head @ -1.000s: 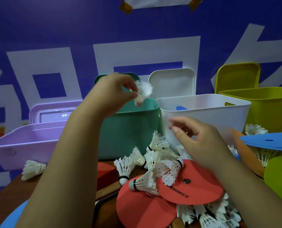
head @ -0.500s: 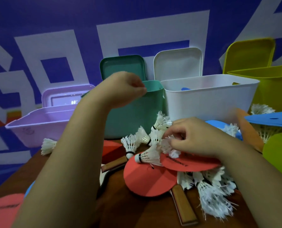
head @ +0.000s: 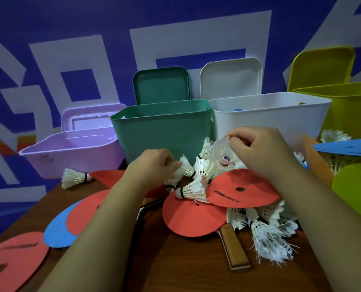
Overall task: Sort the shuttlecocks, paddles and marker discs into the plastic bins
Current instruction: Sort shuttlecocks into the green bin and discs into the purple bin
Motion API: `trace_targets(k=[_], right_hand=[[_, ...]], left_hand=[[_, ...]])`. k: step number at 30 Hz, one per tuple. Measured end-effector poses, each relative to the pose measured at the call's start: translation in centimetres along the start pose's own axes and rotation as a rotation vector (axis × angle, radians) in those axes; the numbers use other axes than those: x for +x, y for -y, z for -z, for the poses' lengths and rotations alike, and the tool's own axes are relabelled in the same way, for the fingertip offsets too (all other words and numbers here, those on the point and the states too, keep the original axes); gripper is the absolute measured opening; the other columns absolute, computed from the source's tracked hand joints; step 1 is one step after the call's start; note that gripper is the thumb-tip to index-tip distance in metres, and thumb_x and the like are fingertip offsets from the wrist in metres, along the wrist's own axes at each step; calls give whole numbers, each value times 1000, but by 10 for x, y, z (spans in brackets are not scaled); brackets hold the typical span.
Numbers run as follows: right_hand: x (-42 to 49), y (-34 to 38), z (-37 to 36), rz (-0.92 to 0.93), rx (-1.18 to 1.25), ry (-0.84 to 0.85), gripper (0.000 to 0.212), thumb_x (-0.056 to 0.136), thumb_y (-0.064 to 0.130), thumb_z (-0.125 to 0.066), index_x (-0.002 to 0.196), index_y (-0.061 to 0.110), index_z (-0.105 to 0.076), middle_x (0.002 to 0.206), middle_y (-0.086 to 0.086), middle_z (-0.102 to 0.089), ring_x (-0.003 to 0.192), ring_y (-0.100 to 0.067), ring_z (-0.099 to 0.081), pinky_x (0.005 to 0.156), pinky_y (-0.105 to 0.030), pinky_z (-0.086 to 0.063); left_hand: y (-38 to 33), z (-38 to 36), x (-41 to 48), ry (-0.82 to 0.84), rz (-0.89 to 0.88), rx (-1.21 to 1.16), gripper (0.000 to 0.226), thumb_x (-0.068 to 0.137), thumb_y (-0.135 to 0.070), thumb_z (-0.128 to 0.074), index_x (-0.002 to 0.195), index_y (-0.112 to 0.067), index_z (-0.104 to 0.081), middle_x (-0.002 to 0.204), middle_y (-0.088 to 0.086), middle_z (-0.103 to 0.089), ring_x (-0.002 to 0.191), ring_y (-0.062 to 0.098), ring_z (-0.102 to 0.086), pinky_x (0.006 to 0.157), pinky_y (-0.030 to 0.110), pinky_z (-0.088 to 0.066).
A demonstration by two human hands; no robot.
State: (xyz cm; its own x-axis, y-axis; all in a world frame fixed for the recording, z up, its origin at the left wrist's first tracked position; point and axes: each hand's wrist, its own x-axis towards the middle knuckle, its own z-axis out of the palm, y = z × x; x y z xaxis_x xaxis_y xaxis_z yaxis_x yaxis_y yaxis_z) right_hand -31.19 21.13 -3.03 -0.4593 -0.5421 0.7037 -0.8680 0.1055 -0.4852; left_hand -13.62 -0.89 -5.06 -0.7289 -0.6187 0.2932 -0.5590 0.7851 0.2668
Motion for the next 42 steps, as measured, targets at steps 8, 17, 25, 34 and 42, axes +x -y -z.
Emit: trace_targets(k=[8, 17, 25, 34, 42], right_hand=[[19, 21, -9, -76, 136, -95, 22, 99, 19, -62, 102, 27, -82, 69, -1, -67, 74, -20, -70, 75, -31, -55], [92, 52, -22, -164, 193, -130, 26, 95, 20, -57, 103, 23, -81, 79, 8, -74, 81, -20, -75, 82, -44, -63], [141, 42, -34, -313, 178, -19, 24, 95, 19, -53, 85, 25, -75, 76, 2, -76, 69, -20, -71, 67, -35, -59], [142, 25, -38, -339, 203, 109, 20, 94, 21, -54, 86, 24, -73, 76, 4, -79, 65, -13, -70, 65, -33, -59], [138, 28, -24, -349, 179, 271, 22, 96, 23, -53, 91, 23, -75, 85, 5, -81, 80, -22, -76, 72, -41, -64]], left_hand=[[1, -6, 2, 8, -62, 34, 20, 83, -46, -75, 96, -33, -67, 90, -12, -65, 88, 17, -63, 77, 35, -56], [-7, 6, -5, -283, -117, -138, 14, 91, -46, -63, 90, -32, -64, 86, -14, -64, 82, 12, -60, 70, 36, -54], [-6, 7, -4, -419, -172, -131, 12, 96, -41, -62, 103, -33, -66, 96, -12, -61, 88, 11, -60, 72, 35, -52], [-5, 13, -3, -498, -202, -165, 6, 98, -36, -64, 100, -30, -64, 94, -13, -58, 83, 8, -55, 72, 39, -53], [-10, 23, -10, -716, -232, -208, 5, 99, -23, -68, 98, -23, -64, 89, -12, -58, 77, 10, -54, 68, 30, -46]])
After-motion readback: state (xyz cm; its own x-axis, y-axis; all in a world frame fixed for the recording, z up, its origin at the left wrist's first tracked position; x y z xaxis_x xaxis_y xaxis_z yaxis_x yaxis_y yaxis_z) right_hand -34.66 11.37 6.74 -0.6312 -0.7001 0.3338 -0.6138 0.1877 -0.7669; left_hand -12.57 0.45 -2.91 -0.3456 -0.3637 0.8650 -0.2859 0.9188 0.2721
